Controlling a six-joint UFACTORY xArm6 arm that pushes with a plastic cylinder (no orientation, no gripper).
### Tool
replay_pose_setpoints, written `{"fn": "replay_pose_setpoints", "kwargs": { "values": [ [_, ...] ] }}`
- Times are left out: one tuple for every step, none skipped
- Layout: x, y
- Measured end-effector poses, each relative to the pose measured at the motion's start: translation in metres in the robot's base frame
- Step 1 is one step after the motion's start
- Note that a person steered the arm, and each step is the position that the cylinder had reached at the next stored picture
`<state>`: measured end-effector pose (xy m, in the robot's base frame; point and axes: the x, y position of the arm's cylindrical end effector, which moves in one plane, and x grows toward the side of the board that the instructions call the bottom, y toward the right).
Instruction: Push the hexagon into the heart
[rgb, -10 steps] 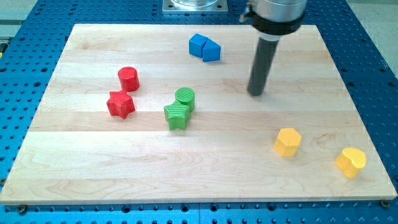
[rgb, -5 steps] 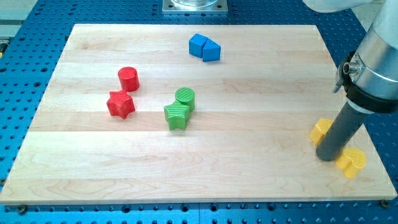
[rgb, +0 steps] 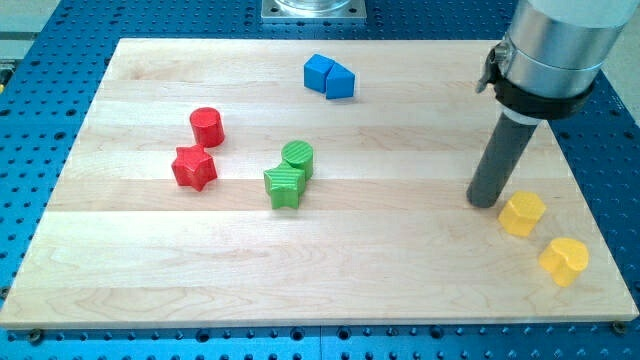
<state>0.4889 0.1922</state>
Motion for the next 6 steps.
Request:
{"fn": "replay_pose_setpoints", "kwargs": {
  "values": [
    [0.012,0.022],
    [0.013,0.023],
    [0.013,0.037],
    [0.018,0.044],
    [0.022,0.051],
    [-0.007,0.062]
  ]
}}
